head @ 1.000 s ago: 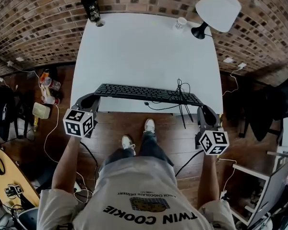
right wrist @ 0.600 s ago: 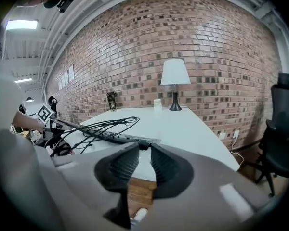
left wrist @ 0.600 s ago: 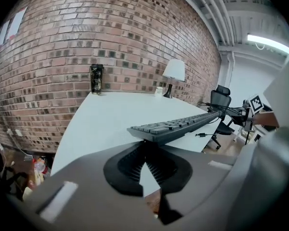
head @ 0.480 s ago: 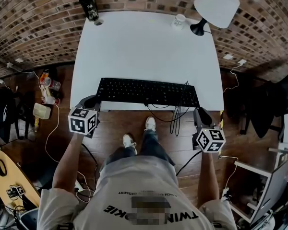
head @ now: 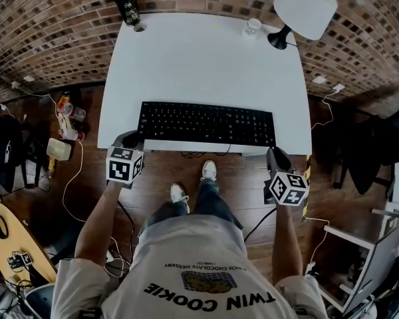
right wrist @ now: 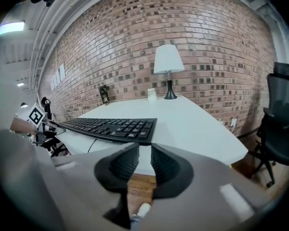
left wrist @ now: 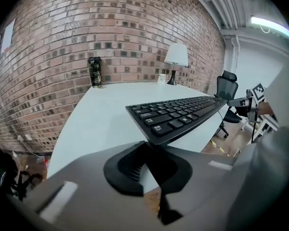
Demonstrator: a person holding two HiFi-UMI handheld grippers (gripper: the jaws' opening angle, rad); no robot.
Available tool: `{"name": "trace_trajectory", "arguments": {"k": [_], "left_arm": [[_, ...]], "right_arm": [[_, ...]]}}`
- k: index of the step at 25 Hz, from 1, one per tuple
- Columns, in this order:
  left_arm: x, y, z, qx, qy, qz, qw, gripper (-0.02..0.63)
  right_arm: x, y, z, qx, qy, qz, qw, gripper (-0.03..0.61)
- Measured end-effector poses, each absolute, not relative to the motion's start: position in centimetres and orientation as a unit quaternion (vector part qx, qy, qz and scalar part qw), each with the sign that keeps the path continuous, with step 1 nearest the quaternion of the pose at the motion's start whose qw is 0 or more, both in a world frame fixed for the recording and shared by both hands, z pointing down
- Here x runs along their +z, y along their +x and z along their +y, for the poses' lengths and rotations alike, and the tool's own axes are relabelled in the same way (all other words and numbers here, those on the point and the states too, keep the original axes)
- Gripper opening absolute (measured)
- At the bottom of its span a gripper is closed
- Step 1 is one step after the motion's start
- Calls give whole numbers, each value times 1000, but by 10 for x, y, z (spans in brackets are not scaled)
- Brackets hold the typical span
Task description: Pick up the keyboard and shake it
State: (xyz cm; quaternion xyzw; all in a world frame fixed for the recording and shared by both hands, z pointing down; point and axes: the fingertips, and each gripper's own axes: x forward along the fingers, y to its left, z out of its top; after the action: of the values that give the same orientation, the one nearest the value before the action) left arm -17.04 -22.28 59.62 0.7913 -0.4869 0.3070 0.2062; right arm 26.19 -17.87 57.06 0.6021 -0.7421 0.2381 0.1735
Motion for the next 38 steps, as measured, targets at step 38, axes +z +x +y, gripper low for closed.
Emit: {"name": "trace_trajectory", "arguments": {"k": [38], "left_arm": [[587, -181, -206, 345, 778, -467, 239, 8]], "right_arm": [[588, 253, -172, 277, 606, -712, 221, 77]]}}
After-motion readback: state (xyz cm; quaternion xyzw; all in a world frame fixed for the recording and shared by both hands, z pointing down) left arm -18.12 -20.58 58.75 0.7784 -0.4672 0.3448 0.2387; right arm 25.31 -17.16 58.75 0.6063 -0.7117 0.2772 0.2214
